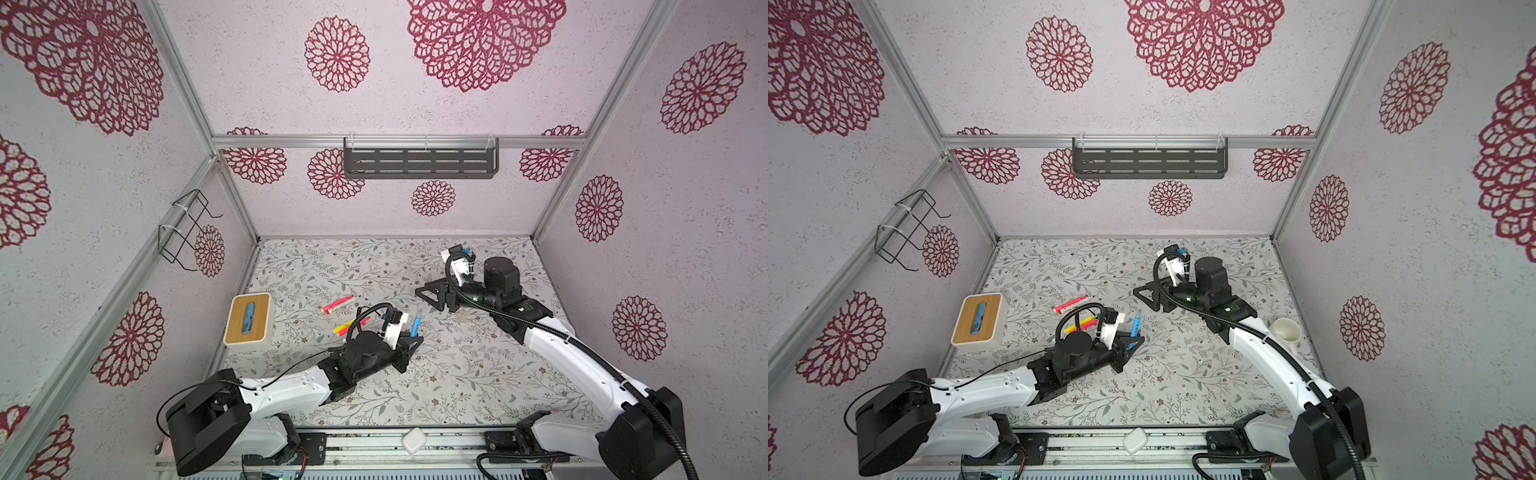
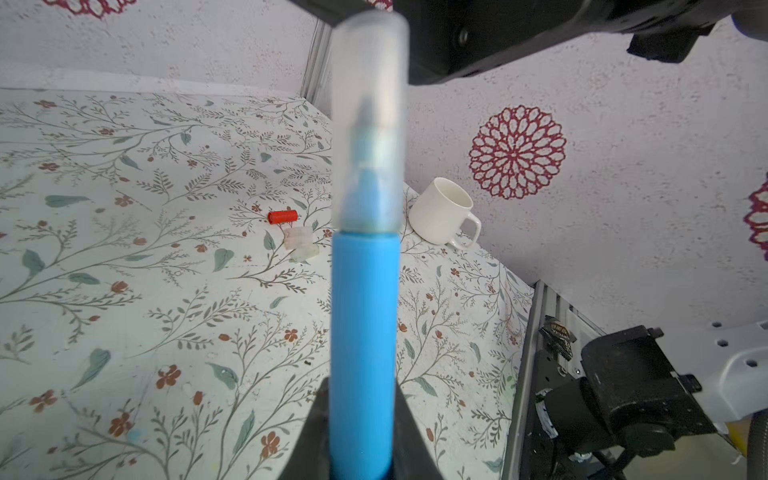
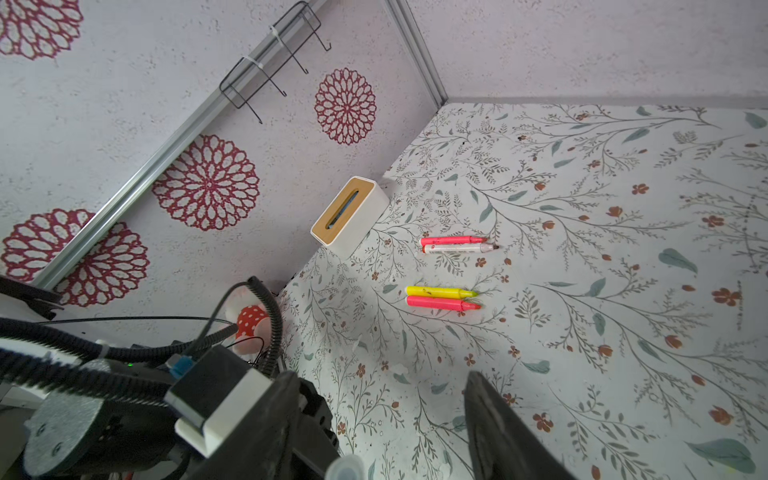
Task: Insert the pens into the pen caps
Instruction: 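Lower the clear cap onto the blue marker tip with the right gripper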
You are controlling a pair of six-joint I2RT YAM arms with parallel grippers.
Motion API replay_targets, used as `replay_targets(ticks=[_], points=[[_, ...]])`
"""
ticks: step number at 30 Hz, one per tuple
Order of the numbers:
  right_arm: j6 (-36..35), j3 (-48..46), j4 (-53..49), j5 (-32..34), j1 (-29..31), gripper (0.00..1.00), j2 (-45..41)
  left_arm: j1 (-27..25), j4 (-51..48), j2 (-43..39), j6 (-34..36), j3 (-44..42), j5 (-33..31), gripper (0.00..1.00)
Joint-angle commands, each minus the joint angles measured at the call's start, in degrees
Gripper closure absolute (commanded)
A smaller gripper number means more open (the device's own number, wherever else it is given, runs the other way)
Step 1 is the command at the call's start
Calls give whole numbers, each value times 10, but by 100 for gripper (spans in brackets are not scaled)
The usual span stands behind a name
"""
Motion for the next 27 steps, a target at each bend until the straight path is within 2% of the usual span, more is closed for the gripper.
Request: replay_targets(ticks=[1,15,22,27], points=[[16,1,49,-20,7,39,-10,6,51,7,-24,10,22,100],[13,-34,68,-24,16,48,-11,9,78,36,-35,22,8,100],[20,-47,86,-32,20,63,-7,15,99,49,-45,21,8,100],[26,-58,99,-34,24,68,-1,18,98,51,-41,26,10,100]])
